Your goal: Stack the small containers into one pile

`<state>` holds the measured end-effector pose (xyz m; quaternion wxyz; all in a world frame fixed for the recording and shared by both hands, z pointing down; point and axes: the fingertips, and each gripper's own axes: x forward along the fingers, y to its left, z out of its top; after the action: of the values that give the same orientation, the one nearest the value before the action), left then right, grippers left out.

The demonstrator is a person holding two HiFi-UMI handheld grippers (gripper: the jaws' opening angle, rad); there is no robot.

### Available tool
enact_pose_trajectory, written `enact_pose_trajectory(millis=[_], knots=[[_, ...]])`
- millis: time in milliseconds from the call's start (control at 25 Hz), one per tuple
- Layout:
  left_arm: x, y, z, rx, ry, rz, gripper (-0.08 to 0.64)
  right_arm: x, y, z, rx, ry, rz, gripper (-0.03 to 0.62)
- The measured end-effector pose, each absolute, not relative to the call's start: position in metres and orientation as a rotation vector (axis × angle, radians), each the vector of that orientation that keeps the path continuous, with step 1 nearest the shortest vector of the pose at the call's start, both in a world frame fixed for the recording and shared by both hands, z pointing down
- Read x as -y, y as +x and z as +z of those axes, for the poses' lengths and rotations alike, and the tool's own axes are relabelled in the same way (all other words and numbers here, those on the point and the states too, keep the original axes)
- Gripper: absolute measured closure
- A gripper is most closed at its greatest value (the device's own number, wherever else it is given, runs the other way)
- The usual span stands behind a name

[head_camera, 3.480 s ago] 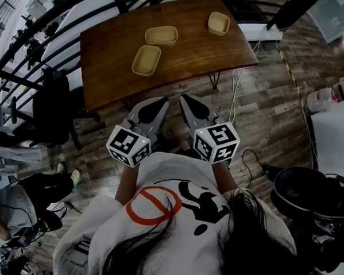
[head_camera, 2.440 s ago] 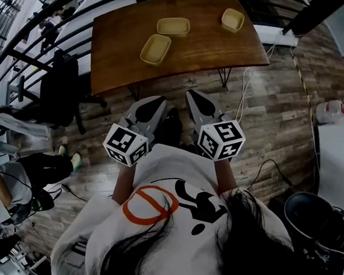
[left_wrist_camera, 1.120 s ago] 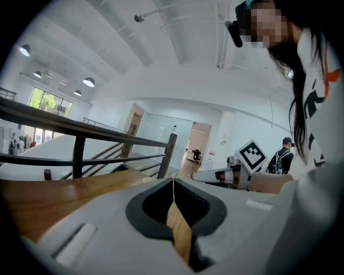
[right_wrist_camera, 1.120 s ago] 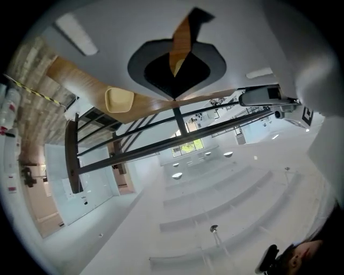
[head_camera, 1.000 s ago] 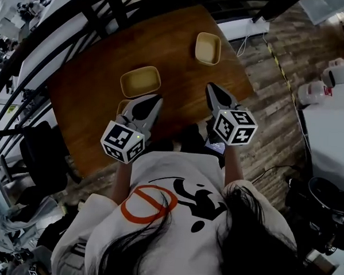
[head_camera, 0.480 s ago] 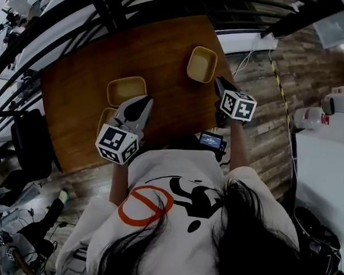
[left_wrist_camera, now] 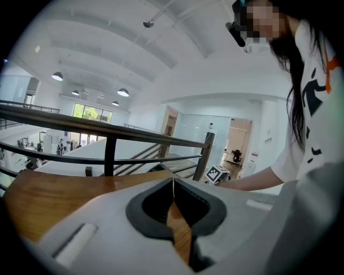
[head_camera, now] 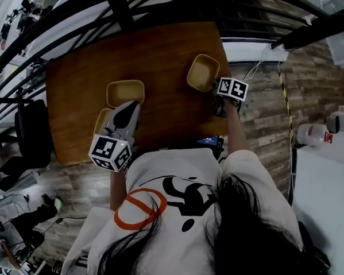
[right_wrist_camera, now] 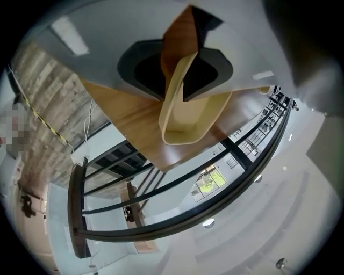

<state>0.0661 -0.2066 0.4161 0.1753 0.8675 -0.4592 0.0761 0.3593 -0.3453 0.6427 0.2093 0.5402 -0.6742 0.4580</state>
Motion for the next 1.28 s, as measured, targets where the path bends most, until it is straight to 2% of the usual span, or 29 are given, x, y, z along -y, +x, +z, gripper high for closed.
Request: enact_pose_trajectory(millis=[80, 160, 440, 640, 1000, 1280], knots=[[0.206, 0.063, 0.417, 1.327, 2.436, 0.215, 0.560, 0.348, 0.360, 0.647, 1.843, 1.516, 1.285, 0.517], [0.205, 0.060, 0.418, 1.346, 2.417, 0.215, 0.560, 0.352, 0.362, 0.648, 1.815, 1.539, 1.288, 0.547], [0.196, 0.039, 0.420, 1.396, 2.378, 0.202, 0.558, 0.357, 0.347, 0.635, 1.867, 1.492, 1.221, 0.552], [0.183, 0.011, 0.425, 1.407, 2.355, 0.208, 0.560, 0.357, 0.311, 0.602, 2.003, 1.402, 1.143, 0.552], [0.152, -0.038, 0.425, 1.395, 2.364, 0.201, 0.560, 0.339, 0.197, 0.546, 2.252, 1.064, 0.916, 0.552], [0.124, -0.092, 0.428, 1.419, 2.349, 0.199, 0.560, 0.321, 0.102, 0.541, 2.313, 0.839, 0.755, 0.552]])
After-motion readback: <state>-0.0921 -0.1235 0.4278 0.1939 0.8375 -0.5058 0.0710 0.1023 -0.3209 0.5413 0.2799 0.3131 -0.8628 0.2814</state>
